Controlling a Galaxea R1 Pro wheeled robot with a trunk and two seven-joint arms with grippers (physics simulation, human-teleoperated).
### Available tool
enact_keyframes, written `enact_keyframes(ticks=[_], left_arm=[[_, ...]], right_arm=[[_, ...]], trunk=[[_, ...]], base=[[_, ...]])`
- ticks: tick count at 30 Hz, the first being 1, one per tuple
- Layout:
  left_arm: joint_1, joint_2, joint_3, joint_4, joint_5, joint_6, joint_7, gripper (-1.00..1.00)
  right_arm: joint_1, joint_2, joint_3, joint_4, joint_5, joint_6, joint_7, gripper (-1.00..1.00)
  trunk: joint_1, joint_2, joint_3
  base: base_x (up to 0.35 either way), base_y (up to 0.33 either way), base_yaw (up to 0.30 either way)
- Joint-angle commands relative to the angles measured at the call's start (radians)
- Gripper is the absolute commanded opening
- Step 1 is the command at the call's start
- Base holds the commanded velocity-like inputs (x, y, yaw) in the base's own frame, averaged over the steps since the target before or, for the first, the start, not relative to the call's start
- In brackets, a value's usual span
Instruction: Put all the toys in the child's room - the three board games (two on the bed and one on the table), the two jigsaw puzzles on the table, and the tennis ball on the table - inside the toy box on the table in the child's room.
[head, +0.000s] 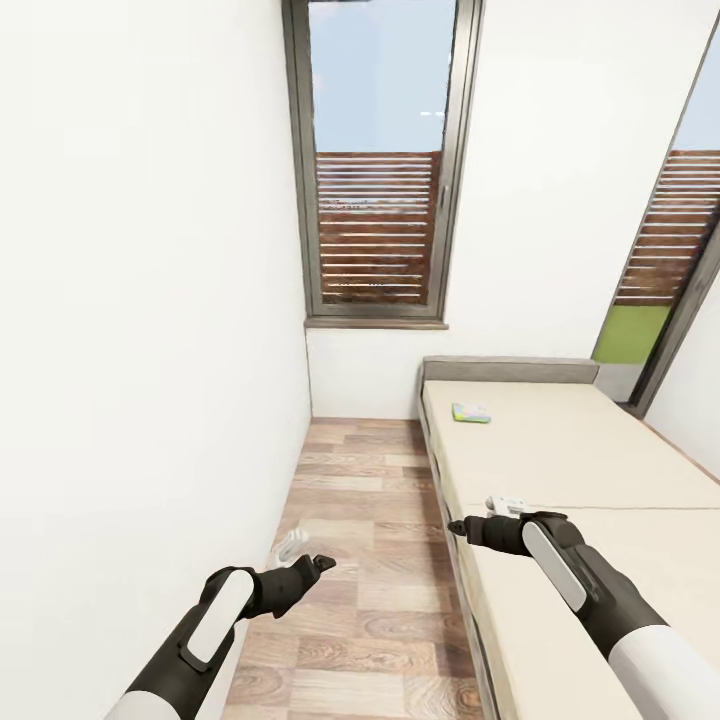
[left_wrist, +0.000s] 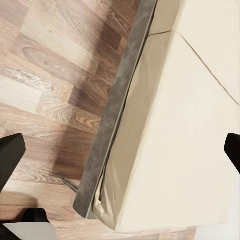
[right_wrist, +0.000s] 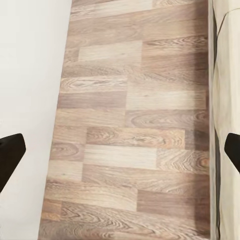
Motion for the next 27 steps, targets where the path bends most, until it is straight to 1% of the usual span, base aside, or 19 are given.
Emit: enact_keyframes(ticks=[1, 11, 27], left_arm=[[-0.001, 0.000, -0.001, -0.001, 0.011, 0.002, 0.009, 1.00], [-0.001, 0.000, -0.001, -0.001, 0.012, 0.003, 0.009, 1.00], [-0.001, 0.000, -0.001, -0.001, 0.013, 0.003, 0.009, 1.00]], right_arm=[[-0.001, -0.001, 0.002, -0.001, 0.001, 0.003, 0.000, 1.00], [-0.001, -0.001, 0.002, -0.001, 0.001, 0.003, 0.000, 1.00], [-0.001, -0.001, 0.002, -0.001, 0.001, 0.003, 0.000, 1.00]], trunk=[[0.001, -0.002, -0.002], [0.001, -0.002, -0.002], [0.001, -0.002, -0.002]], base=[[0.032, 0.119, 0.027], [0.036, 0.113, 0.013], [0.006, 0.020, 0.002]])
